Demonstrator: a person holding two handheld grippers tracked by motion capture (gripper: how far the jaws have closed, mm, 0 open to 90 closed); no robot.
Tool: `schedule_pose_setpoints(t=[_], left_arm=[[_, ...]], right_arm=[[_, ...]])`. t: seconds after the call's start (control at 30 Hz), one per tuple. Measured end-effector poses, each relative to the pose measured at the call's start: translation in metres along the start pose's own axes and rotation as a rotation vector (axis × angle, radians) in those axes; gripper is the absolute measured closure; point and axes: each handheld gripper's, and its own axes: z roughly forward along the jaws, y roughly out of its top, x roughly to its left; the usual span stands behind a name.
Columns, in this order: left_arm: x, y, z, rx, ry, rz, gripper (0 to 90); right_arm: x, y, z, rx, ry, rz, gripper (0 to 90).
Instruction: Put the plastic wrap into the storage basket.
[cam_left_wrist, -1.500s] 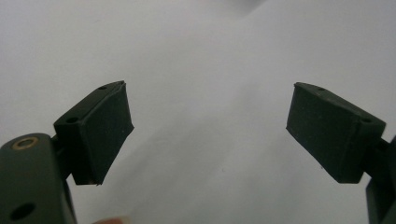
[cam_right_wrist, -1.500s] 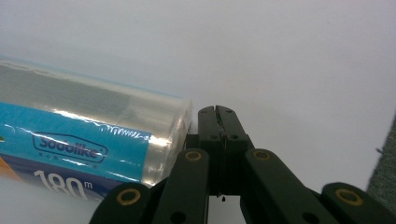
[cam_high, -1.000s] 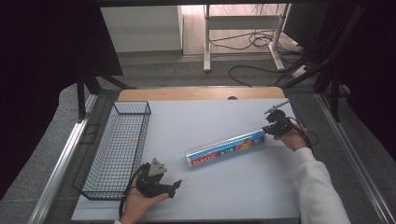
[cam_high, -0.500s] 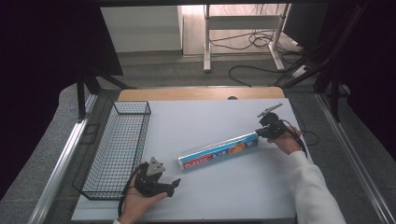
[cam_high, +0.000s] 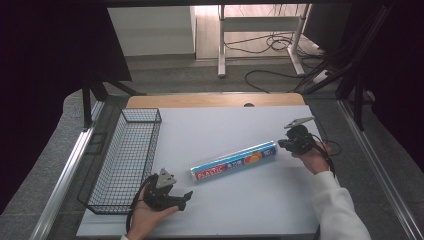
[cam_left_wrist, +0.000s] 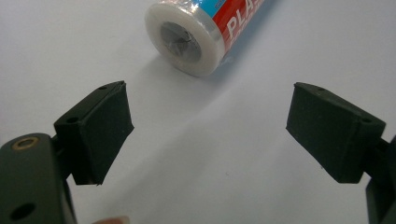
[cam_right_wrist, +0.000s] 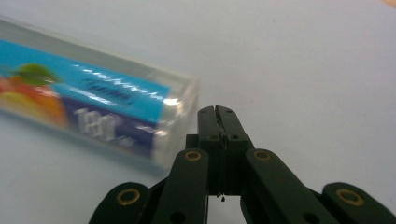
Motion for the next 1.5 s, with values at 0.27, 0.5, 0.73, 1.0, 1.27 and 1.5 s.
schedule_pose_setpoints(t=[0.27,0.5,0.73,1.0,1.27,1.5], left_arm=[[-0.002,0.001,-0.001,-0.001,-0.007,-0.001,13.8],[-0.003,0.002,-0.003,-0.007,-0.023,-0.003,13.9],[-0.002,0.003,-0.010,-0.028,-0.013,-0.009,14.2],[-0.008,0.009,-0.015,-0.035,-0.013,0.016,16.0],[-0.024,0.051,-0.006,0.000,-0.022,0.097,16.5],[-0.034,0.089,0.011,0.029,-0.034,0.168,18.9]], right_arm=[[0.047,-0.044,-0.043,-0.131,0.079,0.033,89.2],[0.080,-0.075,-0.049,-0.119,0.131,0.058,75.1],[0.107,-0.089,-0.039,-0.080,0.109,0.029,35.6],[0.100,-0.091,-0.042,-0.091,0.120,0.038,29.1],[0.091,-0.097,-0.045,-0.118,0.102,0.038,27.6],[0.088,-0.098,-0.046,-0.131,0.103,0.044,27.6]])
